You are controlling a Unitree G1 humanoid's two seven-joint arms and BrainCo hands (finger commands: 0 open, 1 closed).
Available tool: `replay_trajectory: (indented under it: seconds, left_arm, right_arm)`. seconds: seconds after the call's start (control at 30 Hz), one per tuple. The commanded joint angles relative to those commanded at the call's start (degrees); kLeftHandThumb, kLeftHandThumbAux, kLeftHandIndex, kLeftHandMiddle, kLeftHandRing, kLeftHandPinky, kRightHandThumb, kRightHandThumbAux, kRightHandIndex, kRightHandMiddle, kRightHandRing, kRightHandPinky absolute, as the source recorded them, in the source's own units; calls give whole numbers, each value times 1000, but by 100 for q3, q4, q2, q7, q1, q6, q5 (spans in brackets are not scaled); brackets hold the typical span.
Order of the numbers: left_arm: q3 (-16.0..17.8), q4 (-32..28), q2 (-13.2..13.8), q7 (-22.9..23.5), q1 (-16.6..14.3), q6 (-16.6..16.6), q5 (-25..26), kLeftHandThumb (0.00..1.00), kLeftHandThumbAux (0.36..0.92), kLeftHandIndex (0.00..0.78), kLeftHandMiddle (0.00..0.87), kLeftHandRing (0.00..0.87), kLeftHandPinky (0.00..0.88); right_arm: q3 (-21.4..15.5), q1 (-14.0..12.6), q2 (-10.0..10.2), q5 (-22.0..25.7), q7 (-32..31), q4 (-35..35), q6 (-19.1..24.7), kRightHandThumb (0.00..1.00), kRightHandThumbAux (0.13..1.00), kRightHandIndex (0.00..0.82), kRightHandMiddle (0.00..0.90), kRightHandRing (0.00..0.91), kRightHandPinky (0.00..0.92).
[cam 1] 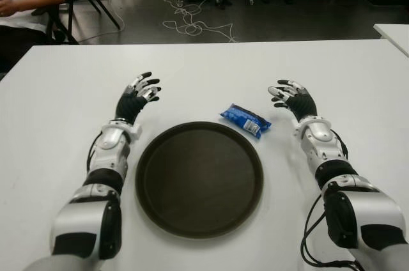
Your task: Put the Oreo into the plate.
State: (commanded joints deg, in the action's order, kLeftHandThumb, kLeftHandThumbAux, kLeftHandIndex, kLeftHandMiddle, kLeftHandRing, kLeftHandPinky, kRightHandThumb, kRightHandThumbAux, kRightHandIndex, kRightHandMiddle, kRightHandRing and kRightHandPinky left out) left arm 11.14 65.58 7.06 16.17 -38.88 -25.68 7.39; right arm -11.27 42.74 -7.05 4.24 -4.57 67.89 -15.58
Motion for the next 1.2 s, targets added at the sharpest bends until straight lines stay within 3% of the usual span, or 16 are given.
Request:
replay_trajectory:
  seconds: [0.6, 1.2]
  left_arm:
    - [20, 29, -10, -77, -4, -80, -19, 14, 722, 181, 259, 256, 295]
    - [3, 15, -16, -162, 7, -52, -14, 36, 717, 186, 259, 260, 293]
  right_arm:
    - [53, -38, 37, -82, 259, -6, -281, 0, 688, 314, 431, 492, 505]
    - [163, -116, 34, -192, 358, -32, -682, 0, 717, 341, 440, 500, 528]
